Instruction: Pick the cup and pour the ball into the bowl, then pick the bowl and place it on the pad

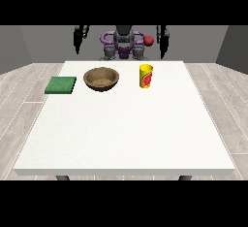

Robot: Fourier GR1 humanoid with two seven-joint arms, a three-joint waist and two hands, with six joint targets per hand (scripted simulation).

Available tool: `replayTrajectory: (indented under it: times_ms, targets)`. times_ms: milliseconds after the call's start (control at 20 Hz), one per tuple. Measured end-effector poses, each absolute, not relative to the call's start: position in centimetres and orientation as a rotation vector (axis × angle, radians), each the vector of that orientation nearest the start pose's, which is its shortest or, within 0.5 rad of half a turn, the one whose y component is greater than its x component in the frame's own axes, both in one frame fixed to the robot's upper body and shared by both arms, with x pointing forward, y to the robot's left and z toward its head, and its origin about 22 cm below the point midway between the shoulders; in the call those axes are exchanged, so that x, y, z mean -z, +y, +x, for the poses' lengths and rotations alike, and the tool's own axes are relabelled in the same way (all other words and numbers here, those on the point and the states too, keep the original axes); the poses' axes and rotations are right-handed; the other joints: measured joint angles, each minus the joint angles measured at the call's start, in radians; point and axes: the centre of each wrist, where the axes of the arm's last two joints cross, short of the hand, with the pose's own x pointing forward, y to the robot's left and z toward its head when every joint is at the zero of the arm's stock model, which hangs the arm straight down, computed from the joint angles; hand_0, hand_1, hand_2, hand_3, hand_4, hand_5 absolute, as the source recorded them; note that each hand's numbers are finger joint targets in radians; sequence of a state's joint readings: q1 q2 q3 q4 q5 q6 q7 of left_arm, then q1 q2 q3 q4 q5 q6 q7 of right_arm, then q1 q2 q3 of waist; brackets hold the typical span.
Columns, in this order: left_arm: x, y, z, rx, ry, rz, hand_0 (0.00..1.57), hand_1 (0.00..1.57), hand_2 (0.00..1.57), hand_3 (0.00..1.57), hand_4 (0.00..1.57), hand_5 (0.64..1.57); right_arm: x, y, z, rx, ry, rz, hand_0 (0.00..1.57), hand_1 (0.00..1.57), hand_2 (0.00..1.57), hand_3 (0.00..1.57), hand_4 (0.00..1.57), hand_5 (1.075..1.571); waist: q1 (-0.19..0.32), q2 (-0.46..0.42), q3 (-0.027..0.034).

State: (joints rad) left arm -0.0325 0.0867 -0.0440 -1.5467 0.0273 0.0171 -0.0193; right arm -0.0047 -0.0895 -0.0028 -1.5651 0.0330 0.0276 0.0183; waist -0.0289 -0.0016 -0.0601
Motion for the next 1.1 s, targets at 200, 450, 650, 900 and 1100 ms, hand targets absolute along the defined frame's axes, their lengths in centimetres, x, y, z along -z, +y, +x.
replayTrajectory:
  times_ms: [200,450,650,900,1100]
  targets:
    - [-1.8,23.6,25.1,0.084,-1.610,0.017,0.00,0.00,0.00,0.00,0.00,1.557,-1.8,-25.6,24.4,-0.132,-1.560,-0.097,0.00,0.00,0.00,0.00,0.00,1.569,-0.003,-0.127,0.0254]
    - [-4.9,24.4,26.3,-0.003,-1.621,0.006,0.00,0.00,0.00,0.00,0.00,1.558,-3.2,-28.6,24.1,-0.090,-1.568,-0.054,0.00,0.00,0.00,0.00,0.00,1.569,-0.014,-0.201,0.0486]
    - [-6.1,27.2,26.6,-0.049,-1.668,0.027,0.00,0.00,0.00,0.00,0.00,1.547,-4.6,-31.3,23.7,-0.065,-1.613,-0.007,0.00,0.00,0.00,0.00,0.00,1.570,-0.023,-0.158,0.0561]
    - [-6.5,28.6,26.9,-0.069,-1.740,0.028,0.00,0.00,0.00,0.00,0.00,1.541,-5.3,-32.7,23.5,-0.042,-1.675,0.006,0.00,0.00,0.00,0.00,0.00,1.570,-0.019,-0.082,0.0588]
    - [-6.4,28.6,28.0,-0.070,-1.802,0.033,0.00,0.00,0.00,0.00,0.00,1.529,-4.8,-32.7,24.1,-0.043,-1.736,0.016,0.00,0.00,0.00,0.00,0.00,1.570,-0.022,-0.008,0.0598]
